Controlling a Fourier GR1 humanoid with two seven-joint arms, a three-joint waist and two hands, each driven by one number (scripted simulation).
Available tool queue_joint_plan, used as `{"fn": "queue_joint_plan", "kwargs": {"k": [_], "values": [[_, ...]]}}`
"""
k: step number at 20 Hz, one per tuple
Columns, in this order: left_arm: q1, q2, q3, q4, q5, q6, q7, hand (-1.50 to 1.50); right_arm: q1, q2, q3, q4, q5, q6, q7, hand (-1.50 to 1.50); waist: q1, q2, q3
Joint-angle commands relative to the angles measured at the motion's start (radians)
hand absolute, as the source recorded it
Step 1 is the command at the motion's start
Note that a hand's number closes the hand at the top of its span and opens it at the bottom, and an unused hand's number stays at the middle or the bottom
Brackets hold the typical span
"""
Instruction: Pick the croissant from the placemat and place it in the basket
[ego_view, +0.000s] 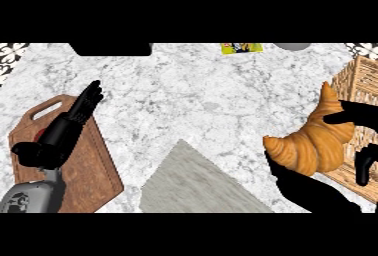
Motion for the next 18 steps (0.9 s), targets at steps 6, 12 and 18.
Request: {"fn": "queue_joint_plan", "kwargs": {"k": [6,12,18], "values": [[0.034,-0.002,0.0,0.012,-0.001,-0.019,-0.036,0.0,-0.295,-0.1,-0.455,0.109,-0.202,0.049,-0.01,1.5,0.005,0.001,0.001],[-0.013,0.001,0.009,-0.02,0.01,-0.018,0.017,0.0,-0.391,-0.255,-0.661,0.303,-0.287,-0.01,-0.078,1.5,0.003,0.001,0.001],[0.008,-0.03,-0.013,-0.061,-0.015,0.01,0.038,0.0,-0.228,-0.295,-0.74,0.377,-0.392,-0.068,-0.22,1.5,0.003,0.0,0.002]]}}
